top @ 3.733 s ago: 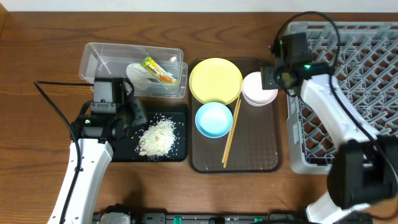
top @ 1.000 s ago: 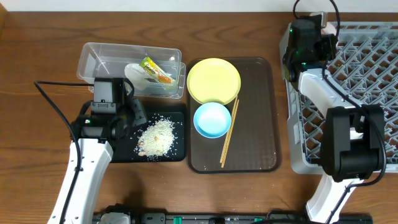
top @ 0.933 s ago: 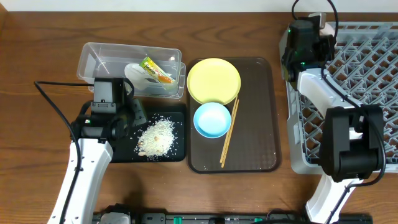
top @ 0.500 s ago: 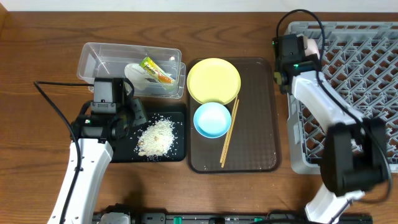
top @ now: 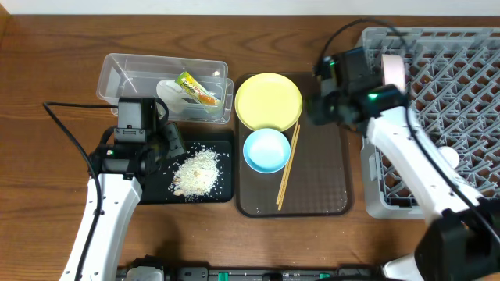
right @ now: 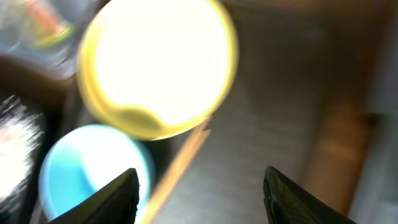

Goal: Sort waste into correct bins and load items into the dishwasher rack
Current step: 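Move right gripper to the light-blue bowl and grasp its rim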

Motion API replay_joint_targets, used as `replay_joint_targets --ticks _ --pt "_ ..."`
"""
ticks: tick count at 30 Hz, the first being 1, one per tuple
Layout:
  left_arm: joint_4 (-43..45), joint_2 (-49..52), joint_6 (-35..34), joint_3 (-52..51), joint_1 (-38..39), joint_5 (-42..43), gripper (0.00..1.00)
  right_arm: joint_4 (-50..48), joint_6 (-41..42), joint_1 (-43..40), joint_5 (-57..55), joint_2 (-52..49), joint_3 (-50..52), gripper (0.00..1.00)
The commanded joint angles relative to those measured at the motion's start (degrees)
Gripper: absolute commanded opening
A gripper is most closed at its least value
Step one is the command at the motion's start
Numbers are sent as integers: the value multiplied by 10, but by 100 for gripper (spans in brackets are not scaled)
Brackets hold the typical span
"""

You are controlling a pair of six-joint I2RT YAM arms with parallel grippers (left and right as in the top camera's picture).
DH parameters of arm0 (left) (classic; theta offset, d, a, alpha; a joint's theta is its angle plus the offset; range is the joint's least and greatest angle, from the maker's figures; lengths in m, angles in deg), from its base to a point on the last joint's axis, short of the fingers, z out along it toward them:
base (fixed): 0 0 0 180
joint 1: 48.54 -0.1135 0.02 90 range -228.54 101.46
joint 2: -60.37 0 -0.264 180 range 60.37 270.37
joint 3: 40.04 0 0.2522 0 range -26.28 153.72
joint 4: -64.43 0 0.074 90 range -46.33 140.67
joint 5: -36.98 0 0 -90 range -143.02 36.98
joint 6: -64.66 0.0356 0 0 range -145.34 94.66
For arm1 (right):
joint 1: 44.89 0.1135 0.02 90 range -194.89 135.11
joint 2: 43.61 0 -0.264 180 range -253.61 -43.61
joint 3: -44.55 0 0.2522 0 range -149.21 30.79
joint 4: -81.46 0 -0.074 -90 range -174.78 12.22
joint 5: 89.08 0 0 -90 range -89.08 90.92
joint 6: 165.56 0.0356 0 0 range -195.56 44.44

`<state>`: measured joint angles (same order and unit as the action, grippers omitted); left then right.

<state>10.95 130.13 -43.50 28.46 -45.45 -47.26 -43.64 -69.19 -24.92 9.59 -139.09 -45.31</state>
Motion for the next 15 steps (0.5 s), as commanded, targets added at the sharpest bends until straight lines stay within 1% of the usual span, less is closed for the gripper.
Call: replay_joint_targets --ticks 1,3,7,10,12,14,15 --pt "-1 2 -1 2 -2 -7 51 4 38 34 66 -42 20 61" --pt "-1 2 -1 2 -2 -7 51 7 44 48 66 -63 25 59" --pt "-2 2 -1 2 -2 -7 51 9 50 73 66 -106 35 53" --pt "-1 2 -1 2 -2 -7 51 9 65 83 61 -131 37 45" --pt "-2 2 -1 2 -2 -7 52 4 65 85 57 -140 37 34" --pt "-1 2 -1 2 -2 -7 51 -2 65 85 48 -141 37 17" --pt "-2 2 -1 2 -2 -7 51 -7 65 84 44 -140 37 10"
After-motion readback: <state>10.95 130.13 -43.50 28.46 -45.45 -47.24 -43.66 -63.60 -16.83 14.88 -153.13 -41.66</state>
